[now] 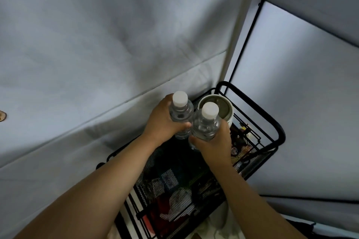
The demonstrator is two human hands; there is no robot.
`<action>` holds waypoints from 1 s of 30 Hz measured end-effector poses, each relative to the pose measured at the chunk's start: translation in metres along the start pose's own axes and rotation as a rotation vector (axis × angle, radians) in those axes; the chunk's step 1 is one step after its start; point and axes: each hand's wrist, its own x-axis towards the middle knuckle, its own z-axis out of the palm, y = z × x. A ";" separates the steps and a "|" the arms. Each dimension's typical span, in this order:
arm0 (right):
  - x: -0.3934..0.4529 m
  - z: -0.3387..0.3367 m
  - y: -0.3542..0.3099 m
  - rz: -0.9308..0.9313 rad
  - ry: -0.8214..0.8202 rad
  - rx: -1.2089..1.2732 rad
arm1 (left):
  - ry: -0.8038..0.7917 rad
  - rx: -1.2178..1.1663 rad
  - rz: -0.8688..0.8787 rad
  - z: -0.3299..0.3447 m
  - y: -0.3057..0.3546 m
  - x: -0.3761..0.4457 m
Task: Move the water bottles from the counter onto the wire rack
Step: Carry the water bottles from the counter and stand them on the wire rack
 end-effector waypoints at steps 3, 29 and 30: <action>0.002 0.003 0.004 -0.006 0.035 -0.030 | -0.047 -0.007 -0.002 0.000 0.003 0.004; -0.068 -0.047 -0.034 -0.049 -0.144 -0.217 | -0.252 0.298 -0.013 -0.039 0.006 -0.085; -0.081 -0.050 -0.039 -0.048 -0.165 -0.250 | -0.305 0.379 0.000 -0.045 0.007 -0.100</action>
